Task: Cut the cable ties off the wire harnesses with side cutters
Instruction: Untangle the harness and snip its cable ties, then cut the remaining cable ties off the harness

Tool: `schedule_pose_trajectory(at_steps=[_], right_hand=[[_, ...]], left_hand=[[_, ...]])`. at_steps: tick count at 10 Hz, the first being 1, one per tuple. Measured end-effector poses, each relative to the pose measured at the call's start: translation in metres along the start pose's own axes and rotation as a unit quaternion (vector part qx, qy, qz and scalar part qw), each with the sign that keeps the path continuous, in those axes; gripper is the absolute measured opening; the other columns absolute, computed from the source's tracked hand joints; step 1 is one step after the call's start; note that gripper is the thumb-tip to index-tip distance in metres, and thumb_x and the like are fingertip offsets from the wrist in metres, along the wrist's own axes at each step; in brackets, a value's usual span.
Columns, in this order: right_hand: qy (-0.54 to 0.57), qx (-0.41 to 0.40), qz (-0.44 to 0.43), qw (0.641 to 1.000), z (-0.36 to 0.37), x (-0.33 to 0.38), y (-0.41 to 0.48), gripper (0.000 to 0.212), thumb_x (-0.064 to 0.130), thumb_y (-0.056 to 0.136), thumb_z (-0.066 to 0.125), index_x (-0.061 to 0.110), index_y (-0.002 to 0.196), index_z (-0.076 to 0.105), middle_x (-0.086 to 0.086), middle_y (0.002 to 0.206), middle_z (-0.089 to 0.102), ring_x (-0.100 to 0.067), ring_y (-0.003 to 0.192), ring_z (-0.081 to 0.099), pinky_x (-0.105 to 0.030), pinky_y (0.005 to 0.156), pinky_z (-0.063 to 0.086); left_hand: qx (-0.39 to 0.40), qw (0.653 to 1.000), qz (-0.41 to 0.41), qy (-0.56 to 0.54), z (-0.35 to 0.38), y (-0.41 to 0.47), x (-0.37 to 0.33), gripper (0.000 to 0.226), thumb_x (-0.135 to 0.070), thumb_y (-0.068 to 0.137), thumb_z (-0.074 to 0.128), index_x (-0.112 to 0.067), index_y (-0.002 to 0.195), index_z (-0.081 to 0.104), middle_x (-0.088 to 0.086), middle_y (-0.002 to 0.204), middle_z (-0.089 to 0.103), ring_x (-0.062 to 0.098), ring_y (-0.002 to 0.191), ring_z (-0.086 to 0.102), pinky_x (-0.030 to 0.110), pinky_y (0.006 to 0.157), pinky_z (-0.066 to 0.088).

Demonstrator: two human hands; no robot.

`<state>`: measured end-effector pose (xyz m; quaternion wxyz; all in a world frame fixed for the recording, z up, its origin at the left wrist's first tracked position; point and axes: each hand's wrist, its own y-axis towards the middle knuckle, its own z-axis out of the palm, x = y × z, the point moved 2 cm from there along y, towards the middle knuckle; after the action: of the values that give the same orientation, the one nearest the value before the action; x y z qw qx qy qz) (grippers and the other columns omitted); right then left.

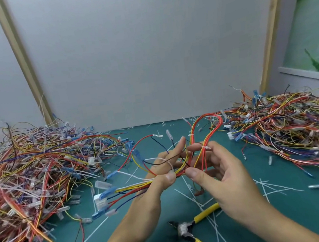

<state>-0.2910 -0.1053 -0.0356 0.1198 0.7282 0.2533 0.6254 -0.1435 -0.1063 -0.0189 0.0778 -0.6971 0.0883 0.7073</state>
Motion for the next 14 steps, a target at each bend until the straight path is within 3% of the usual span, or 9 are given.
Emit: schedule_pose_trajectory(at_steps=[1, 2, 6, 8, 9, 10, 11, 13, 14], right_hand=[[-0.017, 0.029, -0.001, 0.999, 0.001, -0.003, -0.002, 0.039, 0.033, 0.082, 0.073, 0.043, 0.117, 0.059, 0.010, 0.107, 0.073, -0.015, 0.097, 0.067, -0.023, 0.076, 0.055], [-0.128, 0.026, -0.029, 0.991, 0.002, 0.000, -0.003, 0.039, 0.044, 0.078, 0.072, 0.046, 0.114, 0.059, 0.020, 0.102, 0.070, -0.008, 0.092, 0.064, -0.017, 0.073, 0.049], [-0.419, -0.146, -0.096, 0.891, -0.100, 0.043, 0.081, 0.028, 0.032, 0.092, 0.064, 0.018, 0.072, 0.050, 0.005, 0.057, 0.049, -0.010, 0.053, 0.046, -0.034, 0.050, 0.036], [-0.732, -0.075, 0.212, 0.643, -0.187, 0.109, 0.152, 0.058, 0.071, 0.080, 0.063, 0.016, 0.098, 0.060, -0.012, 0.111, 0.066, -0.035, 0.106, 0.062, -0.042, 0.091, 0.049], [-0.759, 0.035, 0.135, 0.636, -0.147, 0.122, 0.163, 0.058, 0.071, 0.082, 0.059, 0.020, 0.109, 0.065, -0.007, 0.120, 0.066, -0.030, 0.113, 0.062, -0.040, 0.097, 0.050], [-0.681, 0.108, 0.011, 0.724, -0.051, 0.118, 0.134, 0.054, 0.073, 0.084, 0.051, 0.034, 0.120, 0.063, 0.006, 0.119, 0.068, -0.019, 0.105, 0.063, -0.034, 0.085, 0.052], [-0.541, 0.210, -0.075, 0.811, 0.054, 0.111, 0.090, 0.036, 0.067, 0.086, 0.050, 0.038, 0.102, 0.067, 0.021, 0.099, 0.068, -0.007, 0.092, 0.061, -0.029, 0.076, 0.049], [-0.390, 0.284, -0.125, 0.867, 0.198, 0.098, 0.086, 0.027, 0.046, 0.091, 0.056, 0.025, 0.084, 0.071, 0.011, 0.082, 0.069, -0.008, 0.080, 0.063, -0.034, 0.074, 0.054], [-0.367, 0.294, -0.140, 0.871, 0.245, 0.097, 0.099, 0.025, 0.043, 0.092, 0.054, 0.024, 0.086, 0.070, 0.009, 0.085, 0.069, -0.011, 0.081, 0.063, -0.037, 0.074, 0.056]], left_hand=[[-0.064, 0.994, -0.070, -0.049, -0.002, 0.021, 0.002, 0.050, -0.033, 0.103, 0.039, 0.004, 0.134, 0.049, 0.022, 0.142, 0.051, 0.034, 0.123, 0.055, 0.019, 0.064, 0.046], [-0.051, 0.989, -0.076, -0.114, 0.003, 0.008, 0.004, 0.031, -0.023, 0.104, 0.038, -0.010, 0.128, 0.053, 0.021, 0.145, 0.047, 0.037, 0.136, 0.043, 0.039, 0.097, 0.043], [0.019, 0.955, 0.134, 0.266, -0.002, -0.029, 0.015, 0.055, -0.063, 0.082, 0.059, -0.051, 0.135, 0.049, -0.018, 0.109, 0.063, 0.007, 0.100, 0.065, 0.025, 0.092, 0.050], [-0.055, 0.925, 0.088, 0.365, -0.020, -0.031, -0.044, 0.027, -0.038, 0.098, 0.054, -0.017, 0.086, 0.067, -0.001, 0.077, 0.070, 0.012, 0.064, 0.070, 0.045, 0.063, 0.060], [-0.099, 0.894, 0.062, 0.432, -0.052, -0.050, -0.065, 0.027, -0.040, 0.098, 0.054, -0.020, 0.085, 0.066, -0.002, 0.074, 0.070, 0.010, 0.060, 0.069, 0.043, 0.059, 0.060], [-0.189, 0.826, 0.058, 0.528, -0.103, -0.080, -0.073, 0.029, -0.046, 0.095, 0.054, -0.022, 0.084, 0.066, -0.006, 0.075, 0.069, 0.009, 0.069, 0.066, 0.038, 0.069, 0.057], [-0.286, 0.730, 0.026, 0.620, -0.162, -0.116, -0.074, 0.025, -0.050, 0.093, 0.053, -0.029, 0.094, 0.067, -0.012, 0.091, 0.065, 0.011, 0.087, 0.062, 0.037, 0.079, 0.054], [-0.416, 0.508, -0.061, 0.752, -0.259, -0.170, -0.062, 0.046, -0.044, 0.091, 0.057, -0.024, 0.132, 0.050, 0.006, 0.128, 0.055, 0.027, 0.114, 0.054, 0.041, 0.094, 0.046], [-0.428, 0.544, -0.125, 0.710, -0.293, -0.186, -0.062, 0.027, -0.039, 0.094, 0.054, -0.024, 0.116, 0.058, 0.004, 0.117, 0.063, 0.026, 0.101, 0.062, 0.041, 0.085, 0.054]])
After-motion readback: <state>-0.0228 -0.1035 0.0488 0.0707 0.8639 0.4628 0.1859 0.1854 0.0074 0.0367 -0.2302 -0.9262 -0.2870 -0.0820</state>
